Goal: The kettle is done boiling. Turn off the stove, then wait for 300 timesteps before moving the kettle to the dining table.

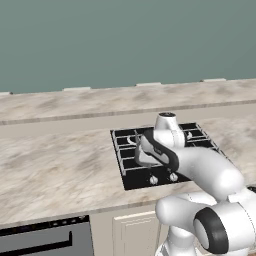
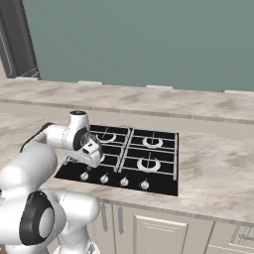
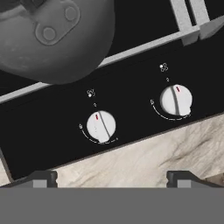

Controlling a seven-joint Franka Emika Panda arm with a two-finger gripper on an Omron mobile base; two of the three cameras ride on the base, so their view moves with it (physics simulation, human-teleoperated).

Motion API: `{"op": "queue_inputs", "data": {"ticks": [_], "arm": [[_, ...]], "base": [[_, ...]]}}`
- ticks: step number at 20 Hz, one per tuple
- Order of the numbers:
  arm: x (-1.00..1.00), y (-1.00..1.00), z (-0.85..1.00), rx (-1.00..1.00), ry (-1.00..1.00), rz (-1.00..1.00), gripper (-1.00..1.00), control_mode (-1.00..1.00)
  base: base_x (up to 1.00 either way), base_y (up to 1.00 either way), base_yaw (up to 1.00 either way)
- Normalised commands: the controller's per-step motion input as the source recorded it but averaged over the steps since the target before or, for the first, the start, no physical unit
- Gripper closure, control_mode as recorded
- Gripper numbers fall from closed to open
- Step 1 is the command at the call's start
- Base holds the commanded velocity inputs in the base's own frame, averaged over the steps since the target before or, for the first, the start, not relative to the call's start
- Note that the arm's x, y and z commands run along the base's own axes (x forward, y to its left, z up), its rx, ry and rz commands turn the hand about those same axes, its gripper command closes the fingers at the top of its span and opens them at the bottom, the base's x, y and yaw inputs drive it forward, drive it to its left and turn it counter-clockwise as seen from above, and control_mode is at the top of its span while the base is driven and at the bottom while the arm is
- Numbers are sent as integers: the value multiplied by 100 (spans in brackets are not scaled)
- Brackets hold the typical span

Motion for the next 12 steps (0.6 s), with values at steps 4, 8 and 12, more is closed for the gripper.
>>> {"op": "queue_inputs", "data": {"ticks": [4, 8, 12], "arm": [[0, -1, 23, 0, 2, 4, -100, -100], [-1, 0, 21, -1, 0, 5, -100, -100], [-1, -1, 22, -1, 0, 9, -100, -100]], "base": [[0, 0, 0], [0, 0, 0], [0, 0, 0]]}}
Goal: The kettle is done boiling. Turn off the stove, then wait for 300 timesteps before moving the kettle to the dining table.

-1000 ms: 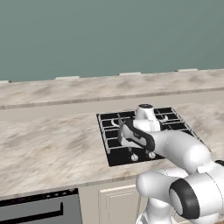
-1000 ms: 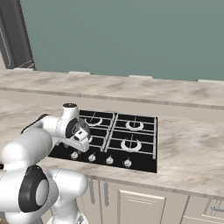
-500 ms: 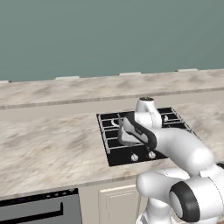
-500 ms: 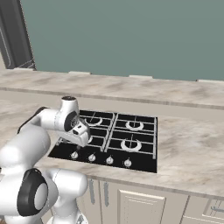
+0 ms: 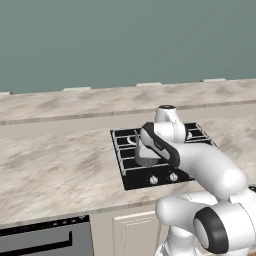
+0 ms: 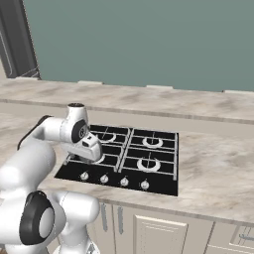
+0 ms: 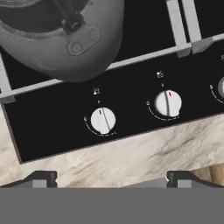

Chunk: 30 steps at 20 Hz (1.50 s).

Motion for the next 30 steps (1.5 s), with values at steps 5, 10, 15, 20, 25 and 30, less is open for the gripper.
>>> {"op": "queue_inputs", "data": {"ticks": [5, 10, 15, 20, 25, 30], "arm": [[0, -1, 24, 0, 0, 14, -100, -100], [0, -1, 23, 0, 0, 17, -100, -100], [1, -4, 12, 0, -3, 22, -100, -100], [5, -11, 5, 2, -8, 24, -100, -100], [9, -9, 0, 5, -4, 23, -100, -100], [2, -4, 0, 4, -1, 17, -100, -100]], "base": [[0, 0, 0], [0, 0, 0], [0, 0, 0], [0, 0, 0], [0, 0, 0], [0, 0, 0]]}}
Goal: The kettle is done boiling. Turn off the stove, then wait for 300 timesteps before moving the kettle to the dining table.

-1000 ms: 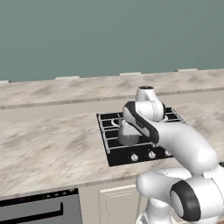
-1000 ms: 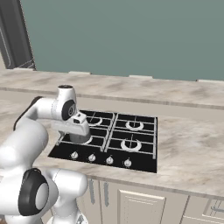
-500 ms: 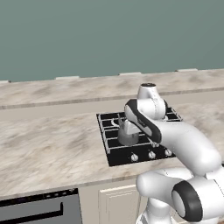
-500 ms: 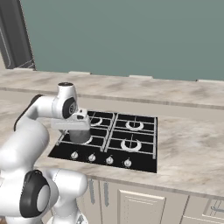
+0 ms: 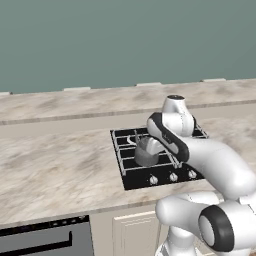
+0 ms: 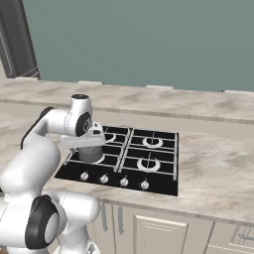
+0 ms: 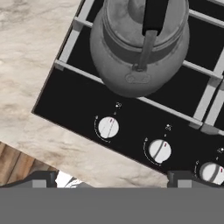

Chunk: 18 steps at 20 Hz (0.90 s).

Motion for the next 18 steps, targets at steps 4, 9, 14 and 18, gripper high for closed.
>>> {"op": "queue_inputs", "data": {"ticks": [4, 9, 14, 18], "arm": [[1, 0, 0, 1, 0, 7, -100, -100], [1, 0, 0, 0, 1, 0, -100, -100], [0, 0, 0, 0, 0, 0, -100, -100], [0, 0, 0, 0, 0, 0, -100, -100]], "base": [[0, 0, 0], [0, 0, 0], [0, 0, 0], [0, 0, 0]]}}
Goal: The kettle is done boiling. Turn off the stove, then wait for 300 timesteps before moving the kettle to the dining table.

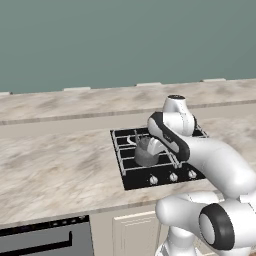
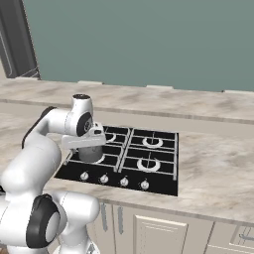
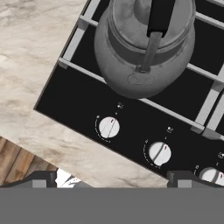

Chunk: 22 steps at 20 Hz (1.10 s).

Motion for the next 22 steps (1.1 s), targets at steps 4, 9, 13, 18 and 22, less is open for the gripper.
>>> {"op": "queue_inputs", "data": {"ticks": [4, 9, 13, 18, 22], "arm": [[2, 0, 0, 0, 0, 0, -100, -100], [6, 0, 0, 0, 0, 0, -100, -100], [9, 0, 0, 0, 0, 0, -100, -100], [8, 0, 0, 0, 0, 0, -100, -100], [12, 3, 0, 0, 0, 0, -100, -100]], "base": [[0, 0, 0], [0, 0, 0], [0, 0, 0], [0, 0, 0], [0, 0, 0]]}}
